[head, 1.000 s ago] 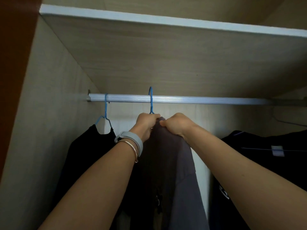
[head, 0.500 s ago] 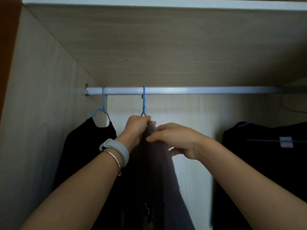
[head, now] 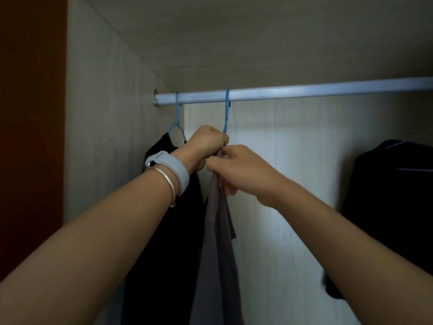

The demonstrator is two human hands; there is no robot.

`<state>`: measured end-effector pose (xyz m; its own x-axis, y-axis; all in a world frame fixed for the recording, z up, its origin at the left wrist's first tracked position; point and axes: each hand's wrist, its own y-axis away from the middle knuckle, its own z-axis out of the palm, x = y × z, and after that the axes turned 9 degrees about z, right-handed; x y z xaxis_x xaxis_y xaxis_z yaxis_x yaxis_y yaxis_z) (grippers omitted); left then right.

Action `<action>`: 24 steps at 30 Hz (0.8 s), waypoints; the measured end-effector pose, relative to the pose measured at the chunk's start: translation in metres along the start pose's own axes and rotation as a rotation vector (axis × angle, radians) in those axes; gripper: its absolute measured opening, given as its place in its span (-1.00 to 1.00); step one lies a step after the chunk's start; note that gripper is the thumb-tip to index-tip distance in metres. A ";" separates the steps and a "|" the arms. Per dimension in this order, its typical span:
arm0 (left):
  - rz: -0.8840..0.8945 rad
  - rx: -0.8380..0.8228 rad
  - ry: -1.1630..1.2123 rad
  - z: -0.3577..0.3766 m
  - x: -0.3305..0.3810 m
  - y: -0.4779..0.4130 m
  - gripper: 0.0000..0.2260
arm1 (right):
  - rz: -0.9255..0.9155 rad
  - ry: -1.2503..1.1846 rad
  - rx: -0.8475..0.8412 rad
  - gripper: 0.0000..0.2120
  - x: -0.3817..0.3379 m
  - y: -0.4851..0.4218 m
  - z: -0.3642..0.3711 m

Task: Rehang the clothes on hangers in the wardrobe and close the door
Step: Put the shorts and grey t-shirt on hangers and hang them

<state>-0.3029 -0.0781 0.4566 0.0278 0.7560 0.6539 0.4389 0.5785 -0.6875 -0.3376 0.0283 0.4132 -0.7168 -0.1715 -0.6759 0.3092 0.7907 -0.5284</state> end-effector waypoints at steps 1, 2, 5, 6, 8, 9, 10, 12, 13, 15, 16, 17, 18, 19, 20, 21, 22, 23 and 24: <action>0.001 -0.008 -0.013 0.000 0.001 0.001 -0.89 | 0.000 -0.030 0.006 -0.88 0.001 0.001 0.001; -0.001 -0.026 -0.019 0.000 0.001 0.004 -0.84 | 0.005 -0.069 0.008 -0.91 0.002 0.003 0.001; -0.050 -0.097 0.055 0.002 0.001 0.014 -0.83 | 0.037 -0.168 -0.008 -0.82 0.012 0.007 0.002; -0.091 -0.127 0.113 0.001 0.000 0.021 -0.86 | 0.034 -0.159 -0.012 -0.72 0.018 0.009 0.005; -0.141 -0.194 0.228 -0.001 -0.003 0.038 -0.97 | -0.022 -0.085 0.027 -0.52 0.035 0.017 0.014; -0.139 -0.205 0.273 -0.002 -0.004 0.048 -0.95 | -0.058 -0.057 0.065 -0.44 0.046 0.022 0.022; -0.119 -0.196 0.285 -0.001 -0.006 0.060 -0.92 | -0.091 -0.056 0.093 -0.37 0.057 0.031 0.032; -0.017 -0.124 0.183 0.003 -0.012 0.094 -0.89 | -0.130 -0.113 0.069 -0.31 0.083 0.054 0.053; 0.044 -0.077 0.082 0.008 -0.018 0.113 -0.86 | -0.123 -0.151 0.029 -0.31 0.098 0.065 0.064; 0.119 -0.023 -0.133 0.017 -0.034 0.152 -0.81 | -0.039 -0.185 -0.030 -0.41 0.127 0.091 0.083; 0.101 -0.014 -0.191 0.021 -0.043 0.169 -0.80 | 0.017 -0.178 -0.029 -0.54 0.140 0.102 0.089; 0.062 -0.008 -0.202 0.025 -0.052 0.183 -0.80 | 0.052 -0.141 -0.009 -0.70 0.152 0.110 0.094; 0.020 -0.001 -0.188 0.029 -0.061 0.195 -0.81 | 0.071 -0.104 0.010 -0.87 0.162 0.117 0.095; -0.017 0.012 -0.171 0.034 -0.067 0.206 -0.84 | 0.081 -0.090 0.023 -0.93 0.172 0.122 0.097; -0.041 0.029 -0.159 0.039 -0.071 0.216 -0.86 | 0.090 -0.098 0.018 -0.90 0.181 0.124 0.097; -0.055 0.036 -0.156 0.044 -0.074 0.224 -0.88 | 0.101 -0.120 -0.012 -0.88 0.188 0.126 0.097; -0.064 0.037 -0.173 0.050 -0.077 0.233 -0.87 | 0.115 -0.144 -0.060 -0.85 0.193 0.128 0.097; -0.068 0.041 -0.207 0.055 -0.081 0.241 -0.84 | 0.133 -0.167 -0.119 -0.79 0.198 0.130 0.096; -0.065 0.046 -0.250 0.059 -0.085 0.250 -0.81 | 0.154 -0.187 -0.186 -0.71 0.204 0.134 0.097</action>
<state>-0.2485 0.0199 0.2103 -0.2243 0.7654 0.6033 0.3911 0.6377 -0.6636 -0.3819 0.0422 0.1543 -0.5371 -0.1328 -0.8330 0.2733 0.9069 -0.3208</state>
